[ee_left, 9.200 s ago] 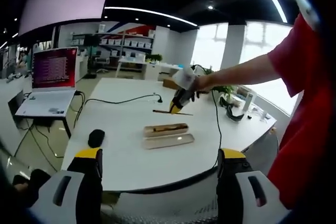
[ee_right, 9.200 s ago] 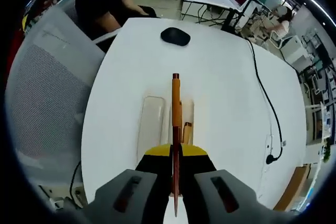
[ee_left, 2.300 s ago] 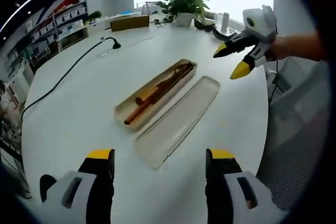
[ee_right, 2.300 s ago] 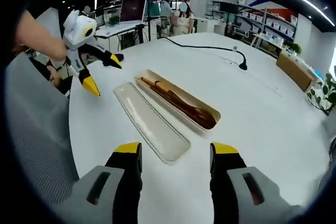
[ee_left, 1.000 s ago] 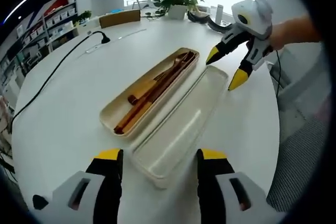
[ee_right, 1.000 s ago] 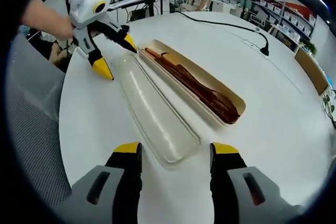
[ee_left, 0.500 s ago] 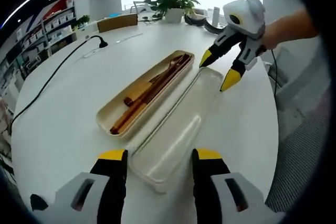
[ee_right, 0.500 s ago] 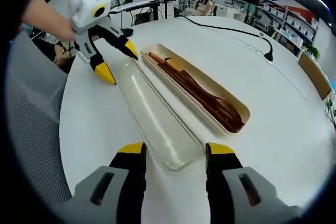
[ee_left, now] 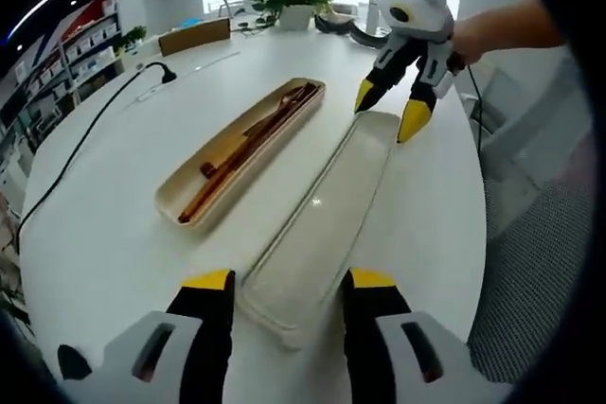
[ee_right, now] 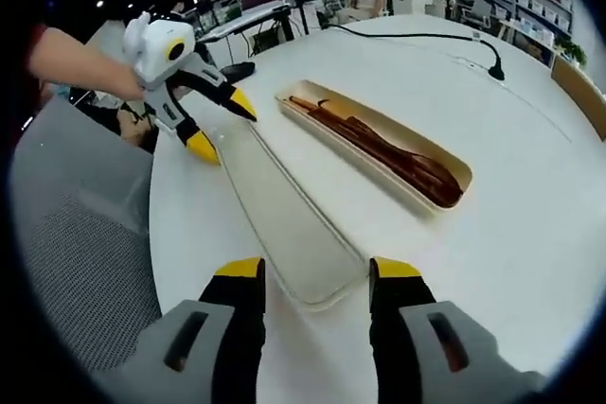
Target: Arrange the utensils inside the cutlery case until each visible utensil rests in its matching compartment.
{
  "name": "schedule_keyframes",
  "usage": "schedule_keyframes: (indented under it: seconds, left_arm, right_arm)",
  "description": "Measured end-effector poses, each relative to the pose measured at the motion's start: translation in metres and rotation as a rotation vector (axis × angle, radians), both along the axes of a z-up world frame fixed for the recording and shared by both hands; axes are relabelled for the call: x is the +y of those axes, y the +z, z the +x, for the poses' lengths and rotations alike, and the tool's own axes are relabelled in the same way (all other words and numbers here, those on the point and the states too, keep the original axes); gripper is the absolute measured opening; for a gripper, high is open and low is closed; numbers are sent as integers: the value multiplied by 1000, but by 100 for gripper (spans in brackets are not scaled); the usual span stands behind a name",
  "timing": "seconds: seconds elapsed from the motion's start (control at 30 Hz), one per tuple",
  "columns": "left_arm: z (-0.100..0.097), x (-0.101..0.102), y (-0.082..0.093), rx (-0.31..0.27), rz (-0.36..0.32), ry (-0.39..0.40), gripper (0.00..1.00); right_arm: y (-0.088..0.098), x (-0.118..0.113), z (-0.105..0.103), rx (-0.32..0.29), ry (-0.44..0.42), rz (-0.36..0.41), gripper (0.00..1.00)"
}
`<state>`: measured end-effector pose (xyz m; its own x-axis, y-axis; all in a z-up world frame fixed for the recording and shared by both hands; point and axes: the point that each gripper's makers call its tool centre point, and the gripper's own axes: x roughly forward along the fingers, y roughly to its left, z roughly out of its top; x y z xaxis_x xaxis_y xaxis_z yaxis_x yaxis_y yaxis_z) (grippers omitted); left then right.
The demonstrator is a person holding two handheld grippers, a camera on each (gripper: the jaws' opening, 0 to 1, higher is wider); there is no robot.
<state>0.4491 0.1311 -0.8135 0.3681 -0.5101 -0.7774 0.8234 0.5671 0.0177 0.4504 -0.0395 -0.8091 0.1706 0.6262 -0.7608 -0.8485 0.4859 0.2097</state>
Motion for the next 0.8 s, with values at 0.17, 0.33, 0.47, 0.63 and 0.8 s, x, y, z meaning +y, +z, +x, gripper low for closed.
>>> schedule_keyframes:
  seconds: [0.17, 0.33, 0.47, 0.63, 0.8]
  left_arm:
    - [-7, 2, -2, 25, 24, -24, 45]
    - [-14, 0, -2, 25, 35, -40, 45]
    - [-19, 1, -2, 37, 50, -37, 44]
    - [-23, 3, -2, 41, 56, -39, 43]
    - [-25, 3, -3, 57, 72, -48, 42]
  right_arm:
    - [1, 1, -11, 40, 13, -3, 41]
    - [0, 1, -18, 75, -24, -14, 42]
    - [3, 2, -21, 187, -118, 44, 42]
    - [5, 0, -24, 208, -133, 37, 42]
    - [8, -2, -29, 285, -194, 40, 42]
